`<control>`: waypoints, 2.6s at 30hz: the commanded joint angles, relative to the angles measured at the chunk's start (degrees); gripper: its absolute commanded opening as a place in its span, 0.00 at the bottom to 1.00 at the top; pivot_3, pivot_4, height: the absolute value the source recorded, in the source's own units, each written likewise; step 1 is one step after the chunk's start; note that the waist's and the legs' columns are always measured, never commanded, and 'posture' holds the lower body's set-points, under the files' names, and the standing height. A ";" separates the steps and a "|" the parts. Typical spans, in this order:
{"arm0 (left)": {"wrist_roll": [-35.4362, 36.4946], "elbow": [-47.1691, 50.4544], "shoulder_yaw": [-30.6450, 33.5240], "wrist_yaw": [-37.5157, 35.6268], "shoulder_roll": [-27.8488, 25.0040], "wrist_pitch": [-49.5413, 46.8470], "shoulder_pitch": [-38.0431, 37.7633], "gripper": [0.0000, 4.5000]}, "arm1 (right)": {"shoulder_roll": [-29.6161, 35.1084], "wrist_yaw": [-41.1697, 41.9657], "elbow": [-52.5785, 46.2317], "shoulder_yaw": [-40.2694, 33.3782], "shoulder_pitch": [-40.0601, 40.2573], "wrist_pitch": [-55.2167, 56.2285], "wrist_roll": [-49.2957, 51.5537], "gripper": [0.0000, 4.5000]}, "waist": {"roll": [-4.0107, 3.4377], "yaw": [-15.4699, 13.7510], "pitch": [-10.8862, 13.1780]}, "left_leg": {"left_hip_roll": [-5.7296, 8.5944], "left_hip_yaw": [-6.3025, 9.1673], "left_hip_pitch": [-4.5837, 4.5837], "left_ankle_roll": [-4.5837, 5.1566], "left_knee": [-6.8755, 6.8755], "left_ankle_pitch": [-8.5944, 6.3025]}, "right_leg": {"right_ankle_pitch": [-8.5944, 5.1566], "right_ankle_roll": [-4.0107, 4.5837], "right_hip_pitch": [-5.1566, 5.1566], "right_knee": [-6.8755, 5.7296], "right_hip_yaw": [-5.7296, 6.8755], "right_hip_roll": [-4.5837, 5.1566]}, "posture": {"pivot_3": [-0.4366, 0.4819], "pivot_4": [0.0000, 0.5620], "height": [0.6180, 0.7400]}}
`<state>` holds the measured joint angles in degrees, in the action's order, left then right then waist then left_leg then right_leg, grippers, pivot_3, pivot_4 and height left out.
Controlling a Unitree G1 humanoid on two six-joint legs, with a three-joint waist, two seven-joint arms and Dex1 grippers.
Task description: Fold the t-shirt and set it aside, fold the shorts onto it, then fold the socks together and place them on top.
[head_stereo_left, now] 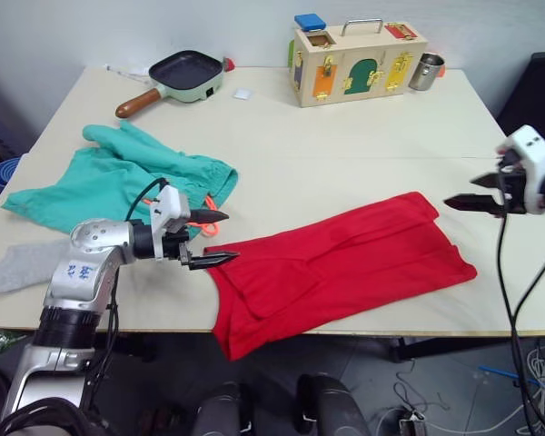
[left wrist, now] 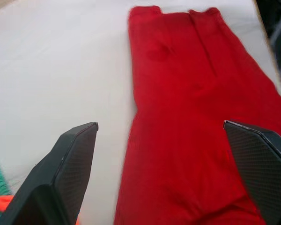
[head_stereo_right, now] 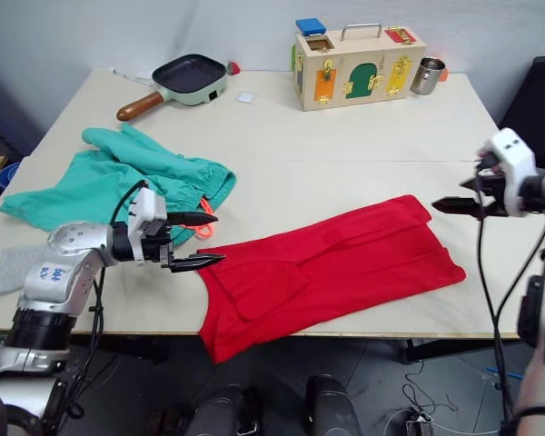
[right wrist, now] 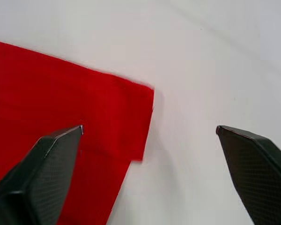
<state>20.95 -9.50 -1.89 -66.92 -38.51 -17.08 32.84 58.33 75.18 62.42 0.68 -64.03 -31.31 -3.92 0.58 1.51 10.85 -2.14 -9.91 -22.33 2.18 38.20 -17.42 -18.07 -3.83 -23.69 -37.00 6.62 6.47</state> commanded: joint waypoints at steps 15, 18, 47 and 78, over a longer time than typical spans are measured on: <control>-13.48 -24.53 -10.06 -3.32 8.40 9.79 12.43 1.00 | -0.03 -17.63 -56.33 -20.52 41.99 -60.93 17.83 0.99 | 0.06 -1.14 -0.07 | 0.02 0.04 -0.09 0.06 0.28 0.01 | 0.02 -0.02 -0.07 -0.17 0.01 0.06 | 0.48 0.27 1.00; -13.68 -25.47 -9.68 -3.36 8.90 9.42 12.74 1.00 | -3.31 -22.56 -54.86 -23.06 40.60 -61.19 18.40 0.99 | 0.12 -1.06 -0.10 | 0.02 0.05 -0.05 0.04 0.27 -0.01 | 0.02 -0.02 -0.05 -0.21 0.01 0.08 | 0.48 0.27 1.00; -8.81 -10.89 -3.23 2.91 7.85 -10.88 5.42 0.01 | -17.50 -39.75 -35.47 -22.18 19.47 -46.55 21.48 0.00 | 0.84 1.70 -0.53 | 0.00 0.00 0.10 -0.01 0.07 0.01 | 0.01 0.04 -0.02 -0.32 -0.08 0.07 | 0.48 0.27 1.00; 1.91 25.21 2.31 32.81 17.56 -33.22 -12.77 0.16 | -18.81 -40.59 11.09 -7.77 -7.04 10.74 4.49 0.31 | 0.54 0.24 -0.35 | 0.03 -0.07 0.04 -0.01 -0.08 0.05 | 0.02 0.02 -0.02 -0.07 -0.13 0.00 | 0.48 0.27 1.00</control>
<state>21.35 13.51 0.06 -31.44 -18.44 -50.14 18.87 37.22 31.45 74.65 -7.08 -69.17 -19.34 0.59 1.12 1.75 10.50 -2.12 -9.97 -22.29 2.16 38.12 -17.37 -18.05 -3.81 -23.72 -37.07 6.49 6.46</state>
